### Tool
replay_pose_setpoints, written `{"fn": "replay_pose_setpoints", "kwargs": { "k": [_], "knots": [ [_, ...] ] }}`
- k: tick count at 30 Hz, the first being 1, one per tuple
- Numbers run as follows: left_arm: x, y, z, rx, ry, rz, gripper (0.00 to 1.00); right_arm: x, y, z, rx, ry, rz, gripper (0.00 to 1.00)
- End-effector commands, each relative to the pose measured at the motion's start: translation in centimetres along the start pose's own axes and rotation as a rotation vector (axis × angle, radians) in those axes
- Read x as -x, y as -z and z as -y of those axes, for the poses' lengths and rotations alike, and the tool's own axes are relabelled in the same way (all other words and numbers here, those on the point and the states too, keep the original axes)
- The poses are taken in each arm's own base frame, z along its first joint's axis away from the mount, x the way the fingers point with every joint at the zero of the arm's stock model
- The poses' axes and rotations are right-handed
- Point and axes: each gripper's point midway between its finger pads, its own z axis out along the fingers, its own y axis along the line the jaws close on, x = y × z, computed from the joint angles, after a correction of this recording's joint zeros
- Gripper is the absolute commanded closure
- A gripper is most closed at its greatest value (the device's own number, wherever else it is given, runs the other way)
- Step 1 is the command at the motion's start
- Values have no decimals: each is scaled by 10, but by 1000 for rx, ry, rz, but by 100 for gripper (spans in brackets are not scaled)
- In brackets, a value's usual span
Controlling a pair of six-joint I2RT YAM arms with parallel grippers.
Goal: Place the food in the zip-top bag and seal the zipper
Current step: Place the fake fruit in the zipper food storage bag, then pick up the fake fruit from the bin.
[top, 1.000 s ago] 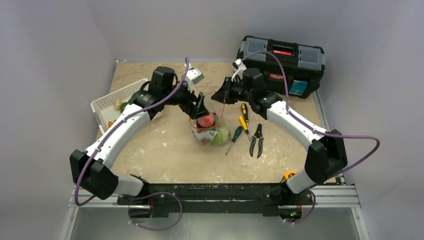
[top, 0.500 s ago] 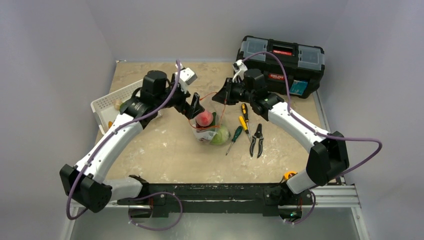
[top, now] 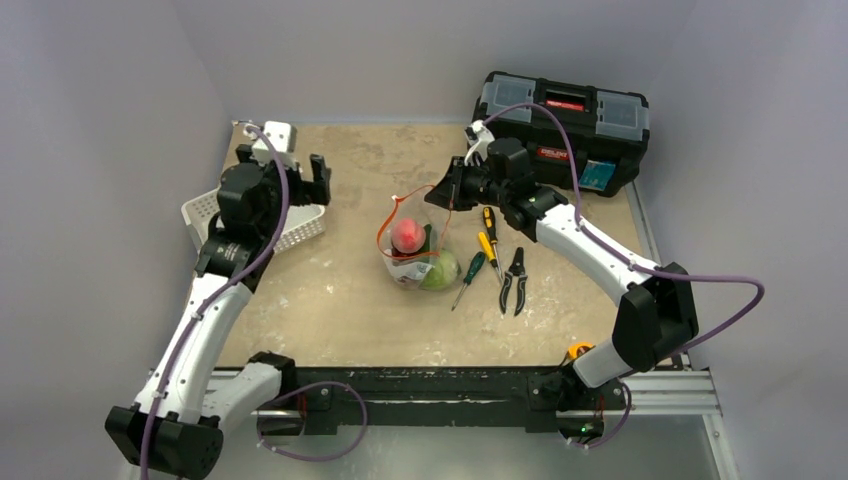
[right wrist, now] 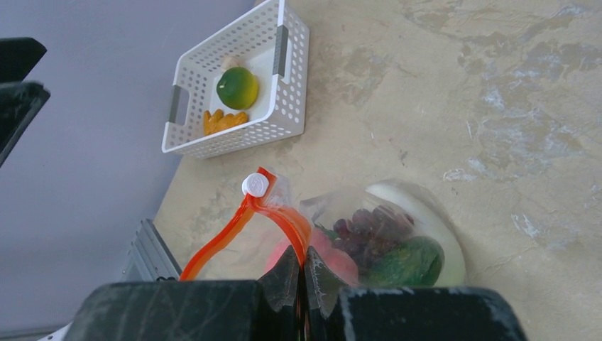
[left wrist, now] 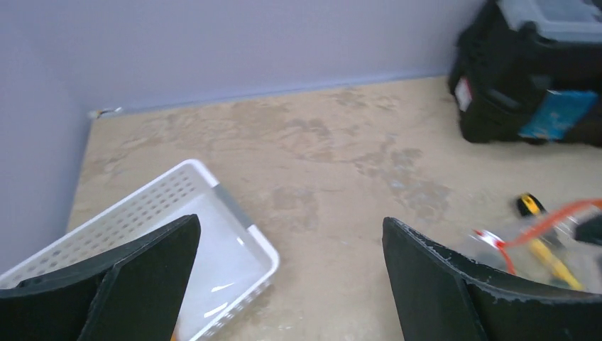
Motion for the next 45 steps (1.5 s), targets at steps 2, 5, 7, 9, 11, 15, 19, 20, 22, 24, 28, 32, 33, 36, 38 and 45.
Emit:
{"fn": "replay_pose_setpoints", "kwargs": {
  "k": [2, 5, 7, 9, 11, 15, 19, 20, 22, 24, 28, 32, 33, 36, 38, 45],
  "knots": [
    [-1, -9, -75, 278, 204, 16, 0, 18, 5, -12, 32, 53, 48, 100],
    [-16, -14, -108, 358, 292, -11, 0, 17, 3, -10, 22, 59, 34, 100],
    [-30, -17, -131, 413, 354, -45, 0, 17, 1, -10, 32, 51, 41, 100],
    [-55, -21, -154, 487, 429, -120, 0, 17, 0, -13, 45, 49, 27, 100],
    [-82, -24, -181, 582, 534, -187, 0, 18, 0, -12, 39, 52, 35, 100],
    [-126, -31, -212, 650, 723, -300, 0, 14, -2, -14, 57, 45, 18, 100],
    [-163, -39, -221, 692, 847, -429, 0, 15, 1, -13, 51, 50, 37, 100],
    [-169, -41, -218, 682, 874, -460, 0, 14, 2, -15, 59, 49, 34, 100],
    [-181, -46, -215, 676, 909, -510, 0, 15, 4, -14, 49, 58, 33, 100],
    [-192, -48, -215, 689, 935, -562, 0, 14, 4, -12, 44, 57, 41, 100],
    [-208, -48, -220, 720, 923, -617, 0, 13, 5, -13, 47, 59, 32, 100],
    [-211, -58, -234, 729, 869, -607, 5, 14, 4, -15, 54, 47, 40, 100],
    [-213, -60, -236, 734, 859, -612, 5, 15, 5, -15, 52, 46, 41, 100],
    [-223, -66, -241, 730, 839, -659, 7, 18, 8, -16, 50, 46, 60, 100],
    [-229, -67, -249, 754, 806, -676, 7, 18, 10, -16, 44, 44, 65, 100],
    [-243, -79, -255, 710, 745, -698, 13, 16, 15, -17, 41, 36, 66, 100]
  ]
}}
